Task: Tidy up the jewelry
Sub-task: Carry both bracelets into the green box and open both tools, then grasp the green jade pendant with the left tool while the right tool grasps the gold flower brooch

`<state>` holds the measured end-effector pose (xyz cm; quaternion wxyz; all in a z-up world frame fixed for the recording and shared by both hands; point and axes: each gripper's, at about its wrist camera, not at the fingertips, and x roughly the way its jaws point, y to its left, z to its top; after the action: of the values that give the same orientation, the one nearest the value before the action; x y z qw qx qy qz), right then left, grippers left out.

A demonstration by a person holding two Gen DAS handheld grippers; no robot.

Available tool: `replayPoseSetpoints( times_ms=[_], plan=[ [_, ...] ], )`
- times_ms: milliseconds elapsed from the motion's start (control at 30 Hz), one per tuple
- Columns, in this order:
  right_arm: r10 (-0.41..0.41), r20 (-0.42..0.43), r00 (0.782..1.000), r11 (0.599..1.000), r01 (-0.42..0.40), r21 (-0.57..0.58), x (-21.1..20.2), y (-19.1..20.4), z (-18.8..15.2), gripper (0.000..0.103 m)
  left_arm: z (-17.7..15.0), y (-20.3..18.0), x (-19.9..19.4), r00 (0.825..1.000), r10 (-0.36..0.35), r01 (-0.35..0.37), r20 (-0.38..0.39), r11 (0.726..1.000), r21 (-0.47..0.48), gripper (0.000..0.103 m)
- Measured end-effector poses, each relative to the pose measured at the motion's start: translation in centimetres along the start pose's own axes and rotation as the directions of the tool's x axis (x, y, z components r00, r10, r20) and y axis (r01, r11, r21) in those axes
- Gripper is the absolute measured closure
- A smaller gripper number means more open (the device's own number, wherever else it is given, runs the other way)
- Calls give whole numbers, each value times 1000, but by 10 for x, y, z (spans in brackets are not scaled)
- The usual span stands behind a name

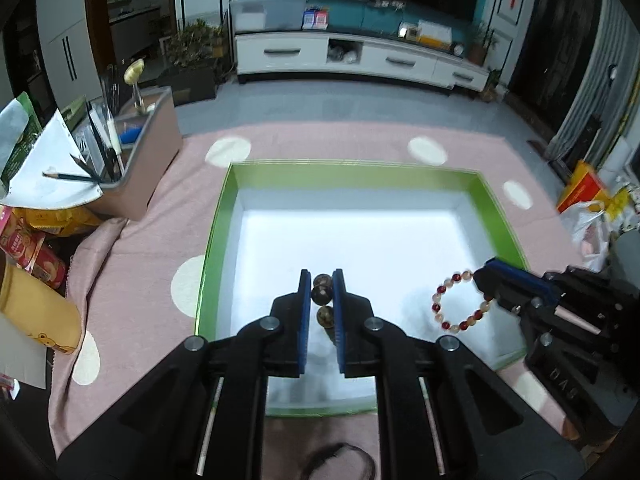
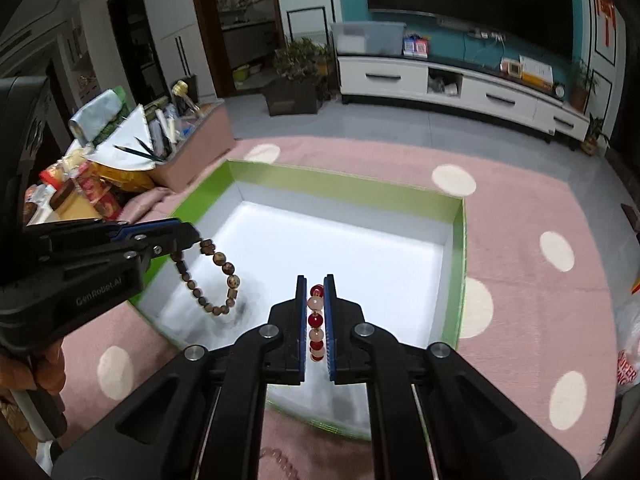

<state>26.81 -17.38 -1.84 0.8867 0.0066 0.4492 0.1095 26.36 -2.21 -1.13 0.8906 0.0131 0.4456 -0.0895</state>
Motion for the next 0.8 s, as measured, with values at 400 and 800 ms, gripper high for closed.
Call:
replayPoseSetpoints(
  times_ms=[400, 800],
  plan=[
    [-36, 59, 998, 998, 33, 62, -35, -25, -30, 58, -21, 16, -14, 996, 78, -78, 37, 997, -9, 40],
    [-42, 87, 995, 991, 31, 127, -101, -34, -76, 44, -68, 32, -89, 992, 86, -80, 96, 995, -57, 15]
  ],
)
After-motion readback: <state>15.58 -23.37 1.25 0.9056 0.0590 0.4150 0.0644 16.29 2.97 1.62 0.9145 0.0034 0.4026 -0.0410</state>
